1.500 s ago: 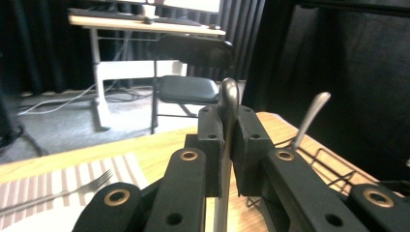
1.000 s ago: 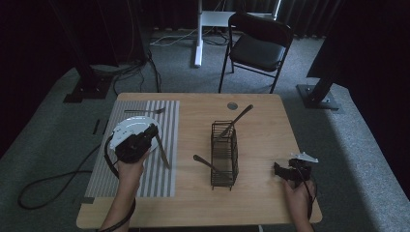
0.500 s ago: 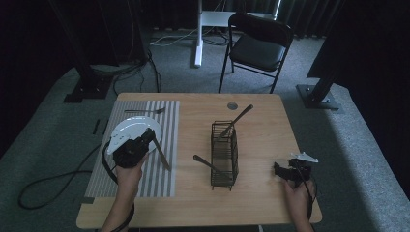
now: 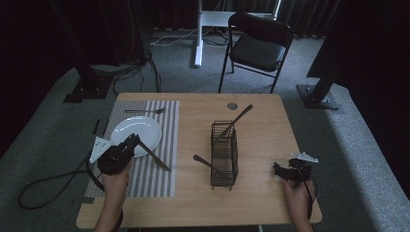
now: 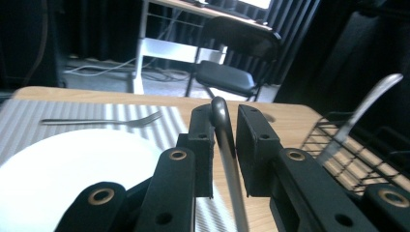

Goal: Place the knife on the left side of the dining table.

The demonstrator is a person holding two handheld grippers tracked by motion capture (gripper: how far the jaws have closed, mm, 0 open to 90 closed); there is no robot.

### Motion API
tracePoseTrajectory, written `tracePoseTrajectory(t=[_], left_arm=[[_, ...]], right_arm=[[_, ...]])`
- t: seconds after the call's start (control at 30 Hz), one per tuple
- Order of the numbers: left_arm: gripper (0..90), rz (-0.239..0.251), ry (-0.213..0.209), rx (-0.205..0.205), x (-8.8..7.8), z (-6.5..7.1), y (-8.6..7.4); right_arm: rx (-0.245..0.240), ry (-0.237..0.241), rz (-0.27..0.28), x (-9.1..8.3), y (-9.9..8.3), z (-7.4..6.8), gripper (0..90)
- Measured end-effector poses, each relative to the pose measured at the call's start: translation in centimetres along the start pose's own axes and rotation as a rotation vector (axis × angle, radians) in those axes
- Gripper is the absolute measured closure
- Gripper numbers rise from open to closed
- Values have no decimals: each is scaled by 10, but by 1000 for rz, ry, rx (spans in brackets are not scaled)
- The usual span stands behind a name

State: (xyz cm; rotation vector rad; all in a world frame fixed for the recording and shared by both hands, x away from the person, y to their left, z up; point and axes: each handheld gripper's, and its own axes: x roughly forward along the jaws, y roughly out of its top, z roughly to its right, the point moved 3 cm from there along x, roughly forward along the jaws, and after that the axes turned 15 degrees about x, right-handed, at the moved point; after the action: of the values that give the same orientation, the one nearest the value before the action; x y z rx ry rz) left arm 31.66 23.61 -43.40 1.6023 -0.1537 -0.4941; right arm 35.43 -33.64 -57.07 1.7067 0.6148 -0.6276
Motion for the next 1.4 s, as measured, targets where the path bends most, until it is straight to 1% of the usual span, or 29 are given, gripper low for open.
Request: tracePoseTrajectory(t=[0.03,0.07,0.17,0.2,0.23,0.27,0.3,0.33,0.37,0.4,0.43,0.47,0.57,0.6,0.63,0.67,0.7,0.83,0.93,0.97,1.0,1.03,1.07,1.1,1.13,1.17,1.2,1.3,1.4], left_arm=[[772,0,1,-5,-1,-2,-1],[754,-13,25,-3,-3,-5,-4],[752,-17,37,-12,-5,-10,-8],[734,-27,51,-15,-8,-15,-12],[716,-27,51,-15,-8,-15,-12],[701,-42,65,-18,-10,-20,-16],[699,-42,65,-18,-10,-20,-16],[697,-53,69,-28,-12,-25,-22],[681,-53,69,-28,-12,-25,-22],[674,-69,80,-36,-13,-30,-27],[661,-69,80,-36,-13,-30,-27],[651,-80,85,-42,-15,-34,-32],[637,-85,86,-46,-16,-38,-37],[636,-88,91,-59,-17,-42,-42],[636,-88,91,-59,-17,-42,-42],[636,-92,95,-74,-17,-45,-47],[635,-92,95,-74,-17,-45,-47],[619,-103,106,-93,-17,-52,-57],[617,-123,116,-107,-17,-58,-66],[612,-123,116,-107,-17,-58,-66],[612,-121,116,-120,-18,-61,-71],[605,-121,116,-120,-18,-61,-71],[602,-125,117,-133,-17,-63,-75],[601,-125,117,-133,-17,-63,-75],[599,-128,119,-147,-17,-66,-80],[594,-128,119,-147,-17,-66,-80],[591,-137,122,-163,-17,-68,-84],[587,-147,124,-175,-16,-71,-87],[572,-165,128,-192,-15,-75,-95]], right_arm=[[0,0,0,0,0,0,120],[0,0,0,0,0,0,121],[0,0,0,0,0,0,120],[0,0,0,0,0,0,121],[0,0,0,0,0,0,121],[0,0,0,0,0,0,121],[0,0,0,0,0,0,121],[0,0,0,0,0,0,121],[0,0,0,0,0,0,121],[1,0,0,0,0,0,121],[1,0,0,0,0,0,121],[0,0,0,0,0,0,120],[0,0,0,0,0,0,121],[1,0,0,0,0,0,121],[1,0,0,0,0,0,121],[1,0,0,0,0,0,120],[1,0,0,0,0,0,120],[1,0,0,0,0,0,120],[1,0,0,0,0,0,121],[0,0,0,0,0,0,120],[0,0,0,0,0,0,120],[0,0,0,0,0,0,120],[1,0,0,0,0,0,120],[1,0,0,0,0,0,120],[1,0,0,0,0,0,121],[1,0,0,0,0,0,121],[0,0,0,0,0,0,121],[0,0,0,0,0,0,121],[1,0,0,0,0,0,121]])
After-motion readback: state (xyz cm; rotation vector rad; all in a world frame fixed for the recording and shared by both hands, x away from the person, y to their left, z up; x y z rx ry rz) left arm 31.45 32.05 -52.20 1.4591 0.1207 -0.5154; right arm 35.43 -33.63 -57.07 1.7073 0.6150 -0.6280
